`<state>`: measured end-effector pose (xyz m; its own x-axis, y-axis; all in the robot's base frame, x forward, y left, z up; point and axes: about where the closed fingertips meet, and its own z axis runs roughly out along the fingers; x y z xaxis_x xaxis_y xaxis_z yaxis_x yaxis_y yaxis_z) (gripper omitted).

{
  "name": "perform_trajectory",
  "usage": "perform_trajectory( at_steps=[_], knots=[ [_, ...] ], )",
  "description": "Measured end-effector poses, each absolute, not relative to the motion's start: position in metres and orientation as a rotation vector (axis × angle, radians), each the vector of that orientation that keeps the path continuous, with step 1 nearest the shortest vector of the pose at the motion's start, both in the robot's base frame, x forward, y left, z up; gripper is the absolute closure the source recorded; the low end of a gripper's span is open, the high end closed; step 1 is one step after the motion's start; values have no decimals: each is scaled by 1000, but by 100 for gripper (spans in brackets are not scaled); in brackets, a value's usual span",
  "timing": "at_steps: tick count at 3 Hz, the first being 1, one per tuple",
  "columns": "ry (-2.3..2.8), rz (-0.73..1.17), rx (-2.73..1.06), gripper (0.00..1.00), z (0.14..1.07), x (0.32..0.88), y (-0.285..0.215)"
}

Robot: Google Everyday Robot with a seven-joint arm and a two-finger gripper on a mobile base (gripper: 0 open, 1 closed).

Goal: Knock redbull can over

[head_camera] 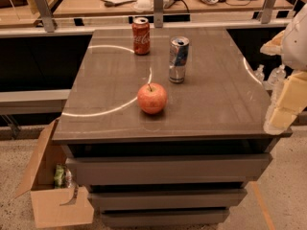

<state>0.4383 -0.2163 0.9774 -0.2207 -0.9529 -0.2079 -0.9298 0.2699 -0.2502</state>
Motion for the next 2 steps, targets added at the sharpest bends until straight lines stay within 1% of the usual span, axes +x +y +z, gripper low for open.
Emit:
perform_trajectory(
  at_steps=[1, 2],
  knots=[
    [2228, -102, -1722, 0, 977, 438, -216],
    [2196, -14, -1668, 0, 974, 444, -212]
  ],
)
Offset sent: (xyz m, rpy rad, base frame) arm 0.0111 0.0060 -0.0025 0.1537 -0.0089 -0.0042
